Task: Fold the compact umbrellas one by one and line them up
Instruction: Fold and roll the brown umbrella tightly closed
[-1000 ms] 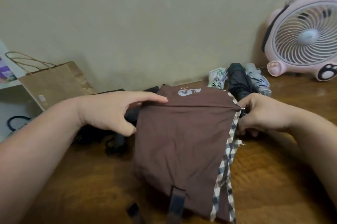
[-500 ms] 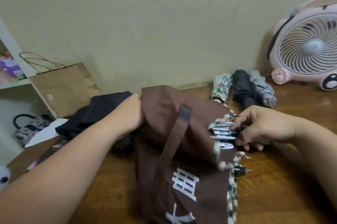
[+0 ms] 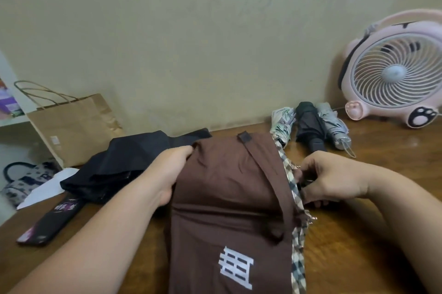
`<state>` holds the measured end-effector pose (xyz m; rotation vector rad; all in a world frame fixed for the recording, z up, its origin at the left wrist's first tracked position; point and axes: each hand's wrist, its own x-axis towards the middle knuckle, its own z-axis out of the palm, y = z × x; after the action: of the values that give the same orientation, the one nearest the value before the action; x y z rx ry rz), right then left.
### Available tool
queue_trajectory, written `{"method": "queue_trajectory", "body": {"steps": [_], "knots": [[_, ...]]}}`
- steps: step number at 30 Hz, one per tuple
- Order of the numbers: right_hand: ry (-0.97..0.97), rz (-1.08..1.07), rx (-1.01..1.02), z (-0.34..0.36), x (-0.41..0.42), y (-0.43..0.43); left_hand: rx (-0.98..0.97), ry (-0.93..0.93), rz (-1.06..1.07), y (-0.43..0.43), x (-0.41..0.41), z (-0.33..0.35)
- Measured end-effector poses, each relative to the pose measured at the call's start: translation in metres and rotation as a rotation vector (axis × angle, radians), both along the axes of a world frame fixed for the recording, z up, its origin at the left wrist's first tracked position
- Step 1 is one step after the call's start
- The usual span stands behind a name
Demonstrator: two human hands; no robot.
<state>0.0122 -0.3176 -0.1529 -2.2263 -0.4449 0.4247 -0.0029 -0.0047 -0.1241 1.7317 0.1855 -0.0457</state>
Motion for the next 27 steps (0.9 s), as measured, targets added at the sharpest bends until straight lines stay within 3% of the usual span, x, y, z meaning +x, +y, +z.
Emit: {"method": "queue_trajectory", "body": {"steps": [2, 4, 6, 7, 9, 11, 12, 14, 16, 20, 24, 27], "knots": [[-0.058, -0.055, 0.011, -0.001, 0.003, -0.002, -0.192, -0.094, -0.057, 0.002, -0.012, -0.009], [-0.143, -0.115, -0.02, -0.001, 0.005, -0.003, -0.276, -0.152, -0.266, 0.015, -0.03, -0.014], [-0.192, -0.163, -0.065, -0.001, 0.005, -0.002, -0.134, 0.059, -0.538, 0.029, -0.038, -0.011], [-0.189, -0.186, -0.076, -0.001, 0.005, -0.002, -0.05, 0.172, -0.544, 0.032, -0.033, -0.009], [-0.175, -0.201, -0.088, -0.002, 0.005, -0.002, 0.273, 0.111, -0.395, 0.025, -0.022, -0.016], [-0.179, -0.175, -0.092, -0.003, 0.006, -0.003, 0.183, 0.047, -0.373, 0.031, -0.018, -0.028], [-0.173, -0.159, -0.095, -0.003, 0.006, -0.004, 0.09, 0.153, -0.353, 0.034, -0.004, -0.033], [-0.125, -0.143, -0.061, -0.001, 0.004, -0.005, 0.257, 0.255, -0.423, 0.021, 0.017, -0.03], [-0.06, -0.125, 0.045, 0.001, 0.0, -0.004, 0.357, 0.326, -0.296, 0.008, 0.029, -0.024], [-0.019, -0.099, 0.233, 0.006, -0.008, -0.003, 0.365, 0.369, -0.294, 0.011, 0.028, -0.019], [-0.023, -0.018, 0.218, 0.013, -0.014, -0.006, 0.398, 0.349, -0.249, 0.013, 0.033, -0.017], [-0.02, 0.026, 0.094, 0.015, -0.015, 0.0, 0.359, 0.383, -0.218, 0.0, 0.033, -0.014]]}}
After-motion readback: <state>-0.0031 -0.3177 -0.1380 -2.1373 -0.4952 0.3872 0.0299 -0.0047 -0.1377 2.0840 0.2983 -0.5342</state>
